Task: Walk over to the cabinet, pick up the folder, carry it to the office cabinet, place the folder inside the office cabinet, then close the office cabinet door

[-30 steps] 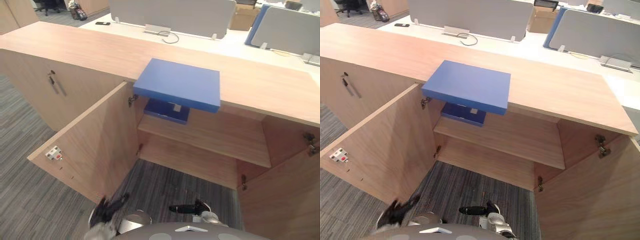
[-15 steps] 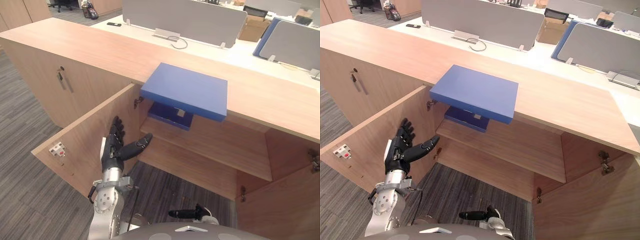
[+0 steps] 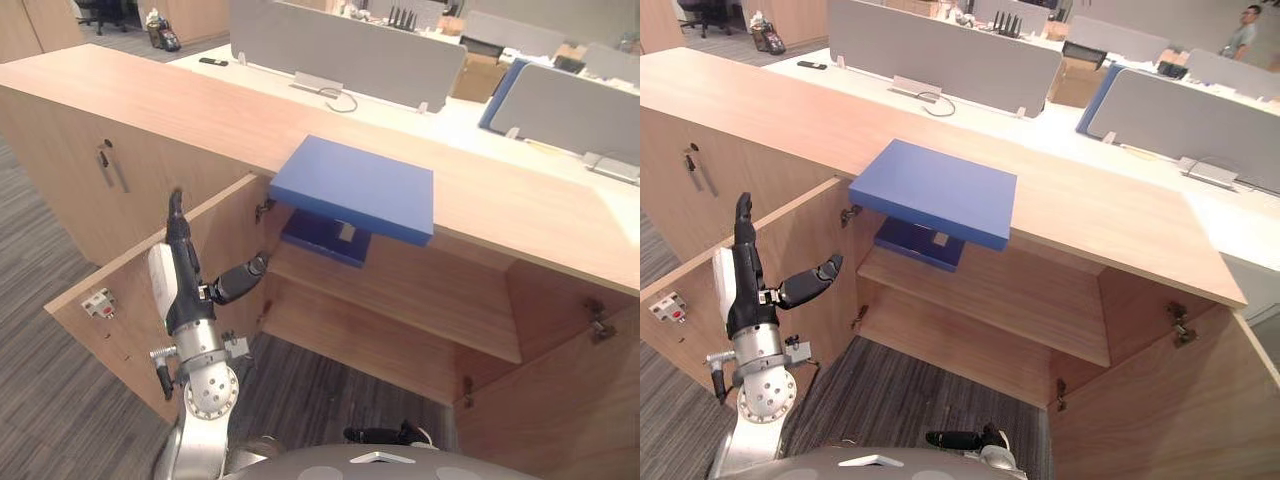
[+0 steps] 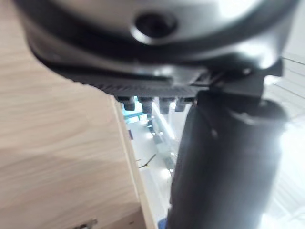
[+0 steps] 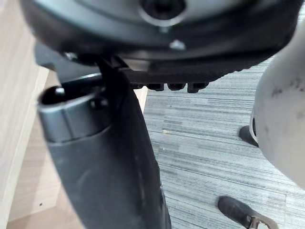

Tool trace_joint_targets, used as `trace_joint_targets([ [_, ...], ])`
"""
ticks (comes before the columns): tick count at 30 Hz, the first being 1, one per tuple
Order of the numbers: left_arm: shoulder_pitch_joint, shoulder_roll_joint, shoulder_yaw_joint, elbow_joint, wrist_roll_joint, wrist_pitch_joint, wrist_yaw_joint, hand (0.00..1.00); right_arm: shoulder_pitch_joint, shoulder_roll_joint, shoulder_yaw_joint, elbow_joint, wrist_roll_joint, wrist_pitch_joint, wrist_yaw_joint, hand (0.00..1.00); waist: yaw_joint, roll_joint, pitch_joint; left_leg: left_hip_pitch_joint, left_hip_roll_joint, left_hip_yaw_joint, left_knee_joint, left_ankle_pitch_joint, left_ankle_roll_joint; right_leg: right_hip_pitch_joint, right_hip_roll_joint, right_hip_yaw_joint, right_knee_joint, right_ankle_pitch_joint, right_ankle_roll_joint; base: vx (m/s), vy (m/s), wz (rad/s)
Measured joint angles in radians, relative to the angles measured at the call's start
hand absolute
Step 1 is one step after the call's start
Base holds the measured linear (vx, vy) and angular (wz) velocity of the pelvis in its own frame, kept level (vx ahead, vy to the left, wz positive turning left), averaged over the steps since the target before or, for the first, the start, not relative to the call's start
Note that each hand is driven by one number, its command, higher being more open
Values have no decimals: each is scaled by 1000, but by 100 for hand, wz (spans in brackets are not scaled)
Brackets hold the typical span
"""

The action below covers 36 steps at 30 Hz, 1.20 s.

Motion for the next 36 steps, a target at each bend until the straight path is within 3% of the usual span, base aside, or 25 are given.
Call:
trace_joint_targets([
  [1,-32,50,20,2,38,0,-2,100,-5,-1,-2,3,-2,-2,5,100,-17,0,-3,-6,1,2,1,2,-3,-2,5,21,-13,0,0,-38,17,-9],
  [9,-145,203,56,82,174,-2,-34,100,-19,-48,-18,20,-70,-1,29,100,-55,31,-17,-24,25,15,-2,16,-25,-12,34,66,-56,3,-5,-23,-18,-11],
  [13,-208,344,18,171,191,-7,-76,100,-4,-70,-21,32,-73,1,46,100,-59,32,-18,-22,35,22,-22,38,-43,-23,44,77,-69,6,-9,-23,-10,-7],
  [16,-283,435,-13,242,228,-8,-109,100,-5,-69,-26,32,-76,0,50,100,-62,29,-20,-24,37,33,-21,41,-39,-23,49,88,-73,15,-2,33,17,-10],
  [26,-456,545,-95,278,297,-27,-121,100,15,-67,-23,1,-85,0,70,100,-60,27,-32,-6,47,76,-46,32,-30,-26,38,127,-63,30,4,37,54,-11],
  [36,-586,546,-212,399,298,-27,-135,100,43,-74,-18,-35,-111,1,70,100,-77,46,-71,28,77,95,-113,58,-31,-41,50,134,-37,34,1,12,16,-6],
])
